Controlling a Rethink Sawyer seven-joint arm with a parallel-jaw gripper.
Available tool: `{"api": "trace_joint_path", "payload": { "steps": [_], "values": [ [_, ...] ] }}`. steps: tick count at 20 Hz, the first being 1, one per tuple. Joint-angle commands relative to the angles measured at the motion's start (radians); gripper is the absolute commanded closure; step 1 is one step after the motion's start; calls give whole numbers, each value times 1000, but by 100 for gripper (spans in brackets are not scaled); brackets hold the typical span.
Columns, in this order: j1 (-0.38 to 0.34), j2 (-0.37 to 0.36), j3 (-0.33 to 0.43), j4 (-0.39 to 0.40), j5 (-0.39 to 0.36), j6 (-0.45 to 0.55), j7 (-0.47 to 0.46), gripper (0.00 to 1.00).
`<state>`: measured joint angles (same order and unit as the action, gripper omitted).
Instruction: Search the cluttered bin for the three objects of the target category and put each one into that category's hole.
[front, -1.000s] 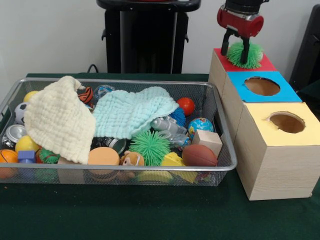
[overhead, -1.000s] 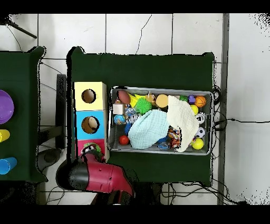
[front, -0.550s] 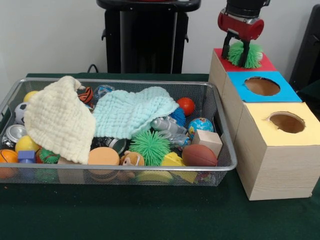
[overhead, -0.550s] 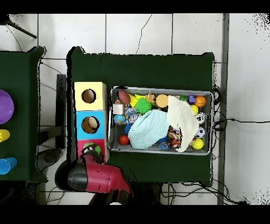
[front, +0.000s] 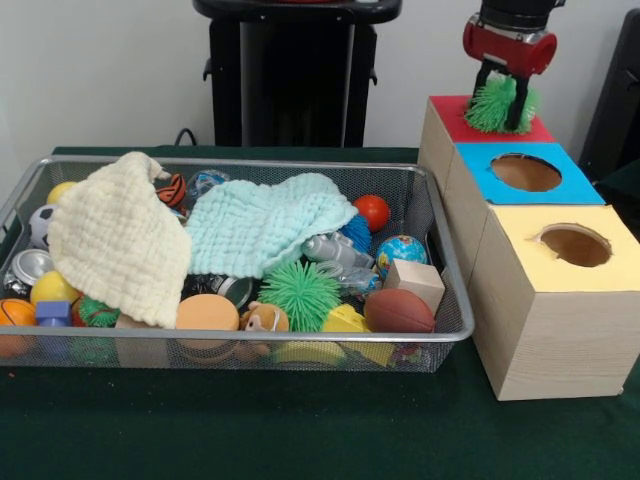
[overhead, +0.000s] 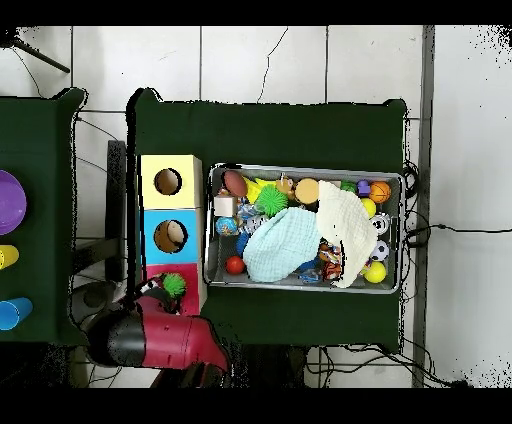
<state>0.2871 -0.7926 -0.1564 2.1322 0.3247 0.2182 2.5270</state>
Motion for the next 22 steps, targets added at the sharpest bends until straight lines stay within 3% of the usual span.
{"api": "trace_joint_path", "payload": {
  "steps": [1, 5, 6, 15, 17, 20, 22],
  "values": [
    [9, 11, 136, 32, 75, 37, 174, 0],
    [-7, 26, 129, 36, 51, -2, 142, 0],
    [-16, 29, 131, 38, 44, -10, 133, 100],
    [53, 58, 41, -20, 25, 40, 134, 100],
    [110, 62, -28, -51, 27, 64, 160, 100],
    [205, 5, -158, -127, 23, 242, 228, 100],
    [223, -47, -196, -172, 10, 361, 251, 100]
  ]
}}
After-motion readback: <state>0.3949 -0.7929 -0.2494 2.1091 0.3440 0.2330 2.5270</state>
